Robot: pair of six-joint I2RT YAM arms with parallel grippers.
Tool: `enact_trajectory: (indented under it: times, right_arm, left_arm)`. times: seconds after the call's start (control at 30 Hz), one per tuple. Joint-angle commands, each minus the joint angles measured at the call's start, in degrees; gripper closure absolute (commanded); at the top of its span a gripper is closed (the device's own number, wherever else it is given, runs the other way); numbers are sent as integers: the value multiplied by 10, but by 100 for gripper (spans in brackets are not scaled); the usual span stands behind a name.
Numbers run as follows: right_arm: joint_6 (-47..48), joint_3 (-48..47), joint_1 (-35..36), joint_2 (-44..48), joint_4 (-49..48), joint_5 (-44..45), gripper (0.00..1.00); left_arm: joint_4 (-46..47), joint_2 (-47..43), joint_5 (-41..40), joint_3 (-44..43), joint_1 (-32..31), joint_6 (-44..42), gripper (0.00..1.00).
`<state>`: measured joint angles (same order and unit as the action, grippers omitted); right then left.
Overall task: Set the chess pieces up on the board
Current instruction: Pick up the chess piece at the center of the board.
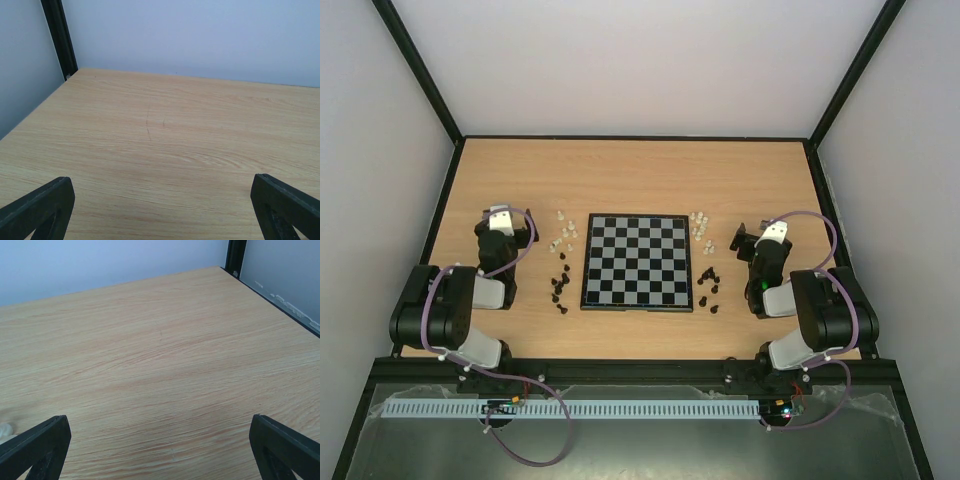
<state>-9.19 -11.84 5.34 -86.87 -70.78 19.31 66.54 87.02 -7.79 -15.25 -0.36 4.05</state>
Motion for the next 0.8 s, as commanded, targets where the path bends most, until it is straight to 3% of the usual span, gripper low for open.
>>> enact_trajectory:
  times: [0.0,0.47,0.53,0.63,0.67,0.77]
  right_arm:
    - [-2,-10,-3,-1,-11,1,1]
    - [-3,-9,-4,-1,-12,1,1]
    - [-3,-8,-3,0,-13,2,1]
    - [-21,-8,-4,29,8,40,1]
    - [-15,-4,-4,44,8,33,1]
    - [-15,-36,-3,124,135,26,1]
  left_arm:
    - [31,4,0,4,-1,-2,0]
    - [33,2,-1,5,-2,-3,0]
    - [-34,-19,-23,-25,-7,-1,0]
    - [-214,-42,-96,-110,-15,43,0]
    - [-263,-44,-100,-137,-15,56,1]
    - [-336,-59,-51,-176,-18,48,0]
